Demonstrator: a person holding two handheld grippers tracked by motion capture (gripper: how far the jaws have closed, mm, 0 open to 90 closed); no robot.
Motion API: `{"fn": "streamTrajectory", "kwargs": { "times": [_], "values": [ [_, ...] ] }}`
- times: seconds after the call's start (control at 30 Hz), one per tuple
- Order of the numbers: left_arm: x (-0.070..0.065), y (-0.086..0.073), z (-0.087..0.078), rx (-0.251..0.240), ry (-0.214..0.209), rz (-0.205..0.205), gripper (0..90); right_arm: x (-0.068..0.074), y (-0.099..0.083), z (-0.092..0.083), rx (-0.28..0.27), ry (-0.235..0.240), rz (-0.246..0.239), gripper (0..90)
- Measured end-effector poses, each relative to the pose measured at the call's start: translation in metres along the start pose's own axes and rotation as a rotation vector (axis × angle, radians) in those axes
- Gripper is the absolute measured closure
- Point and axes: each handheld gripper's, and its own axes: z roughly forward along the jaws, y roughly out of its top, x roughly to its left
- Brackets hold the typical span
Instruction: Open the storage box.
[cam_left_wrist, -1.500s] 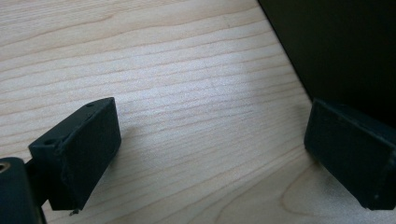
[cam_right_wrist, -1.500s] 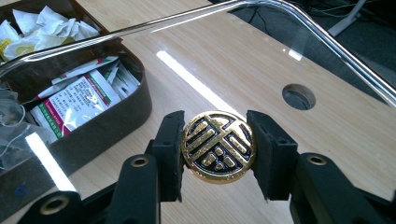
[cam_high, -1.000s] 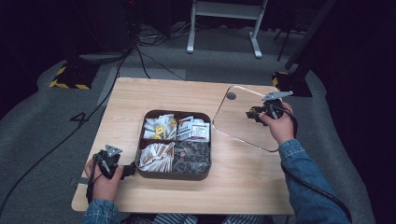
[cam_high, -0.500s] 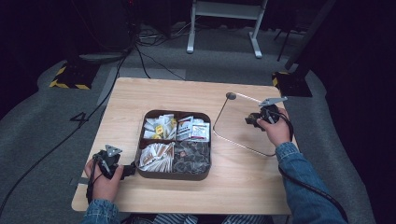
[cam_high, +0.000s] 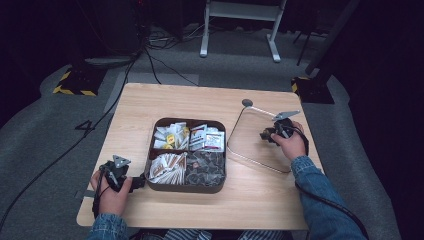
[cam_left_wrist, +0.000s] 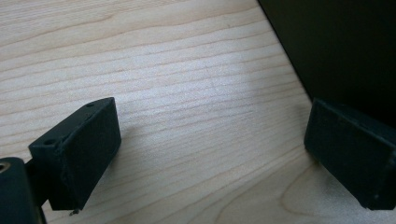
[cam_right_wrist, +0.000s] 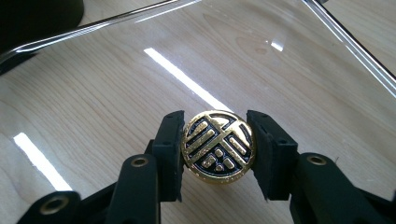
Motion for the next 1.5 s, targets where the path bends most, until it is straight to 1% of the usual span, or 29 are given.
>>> {"fn": "streamTrajectory", "kwargs": {
  "times": [0.13, 0.5, 0.7, 1.07, 1.2, 1.37, 1.5],
  "values": [
    [0.000, 0.000, 0.000, -0.001, 0.002, 0.003, 4.0, 0.000, -0.004, 0.004, 0.007, -0.002, -0.004, 58.7],
    [0.000, 0.000, 0.000, 0.000, 0.000, 0.000, 4.0, -0.001, -0.012, 0.011, 0.021, -0.003, 0.010, 58.6],
    [0.000, 0.000, 0.000, -0.001, 0.002, 0.003, 4.0, -0.001, -0.013, 0.011, 0.011, -0.004, 0.012, 58.4],
    [0.000, 0.000, 0.000, -0.001, 0.002, 0.003, 4.0, -0.001, -0.015, 0.012, -0.006, -0.004, 0.028, 57.0],
    [0.000, 0.000, 0.000, 0.000, 0.000, 0.000, 4.0, -0.001, -0.015, 0.012, -0.018, -0.005, 0.044, 50.5],
    [0.000, 0.000, 0.000, -0.001, 0.003, 0.000, 4.1, 0.000, -0.011, 0.007, -0.062, -0.022, 0.083, 39.3],
    [-0.001, -0.001, 0.000, -0.003, -0.001, -0.004, 4.3, 0.000, -0.004, 0.000, -0.092, -0.026, 0.089, 36.5]
  ]
}}
